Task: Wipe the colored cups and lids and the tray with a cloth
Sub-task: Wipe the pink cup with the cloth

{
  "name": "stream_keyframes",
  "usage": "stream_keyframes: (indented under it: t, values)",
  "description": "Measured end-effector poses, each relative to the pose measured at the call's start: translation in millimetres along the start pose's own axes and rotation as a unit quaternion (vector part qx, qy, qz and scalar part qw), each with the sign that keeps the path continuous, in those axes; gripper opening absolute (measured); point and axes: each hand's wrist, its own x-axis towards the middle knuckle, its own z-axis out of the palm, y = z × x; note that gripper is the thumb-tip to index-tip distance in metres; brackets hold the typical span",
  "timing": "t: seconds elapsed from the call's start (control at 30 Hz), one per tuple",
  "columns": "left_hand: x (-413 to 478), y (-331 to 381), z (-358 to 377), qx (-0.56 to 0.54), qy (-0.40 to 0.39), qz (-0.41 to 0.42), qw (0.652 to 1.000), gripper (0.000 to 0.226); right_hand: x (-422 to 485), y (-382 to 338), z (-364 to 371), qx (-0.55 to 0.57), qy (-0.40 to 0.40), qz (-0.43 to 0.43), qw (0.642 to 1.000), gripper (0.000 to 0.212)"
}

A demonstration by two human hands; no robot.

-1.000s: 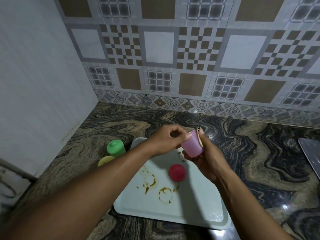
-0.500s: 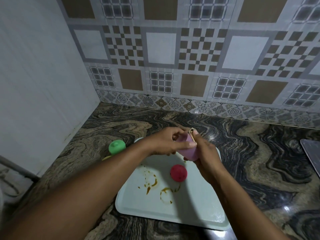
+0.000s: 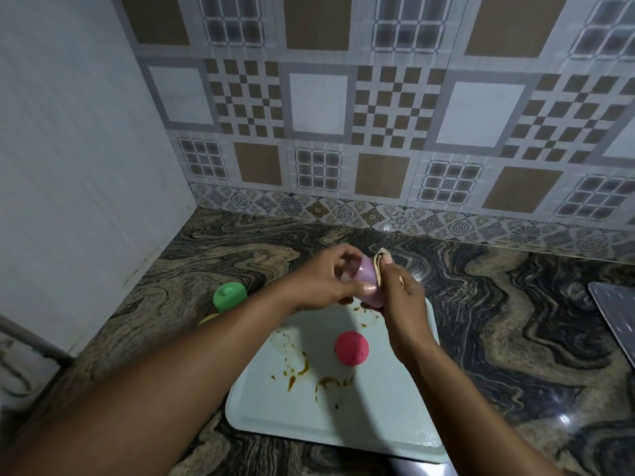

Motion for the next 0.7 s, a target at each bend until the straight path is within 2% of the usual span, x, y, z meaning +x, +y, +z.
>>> stream_keyframes:
  t: [0.13, 0.27, 0.37, 0.5, 0.63, 0.7]
  values:
    - [-6.9, -10.2, 5.7, 0.014, 0.033, 0.047, 0.998, 0.056, 4.3, -2.2, 7.0, 0.032, -0.008, 0.068, 0.997, 0.053]
    - [-3.0, -5.8, 9.7, -0.083, 0.052, -0.037, 0.995, 0.061, 5.5, 4.9, 8.3, -0.014, 0.036, -0.017, 0.999, 0.051]
    - [-1.9, -8.0, 5.2, -0.056, 0.054, 0.005, 0.997, 0.048, 4.8, 6.0, 9.6, -0.042, 0.037, -0.044, 0.997, 0.052]
    - [-9.2, -17.4, 7.4, 0.004, 0.047, 0.07, 0.996, 0.057, 6.6, 3.0, 9.3, -0.043, 0.024, -0.04, 0.998, 0.053]
    - [-7.8, -12.3, 7.0, -0.076, 0.056, -0.012, 0.995, 0.068, 4.6, 1.1, 9.2, -0.062, 0.031, -0.053, 0.996, 0.05]
    - [-7.4, -10.5, 4.5, -0.06, 0.043, 0.005, 0.997, 0.054, 3.5, 0.4, 9.6, -0.057, 0.033, -0.062, 0.996, 0.049]
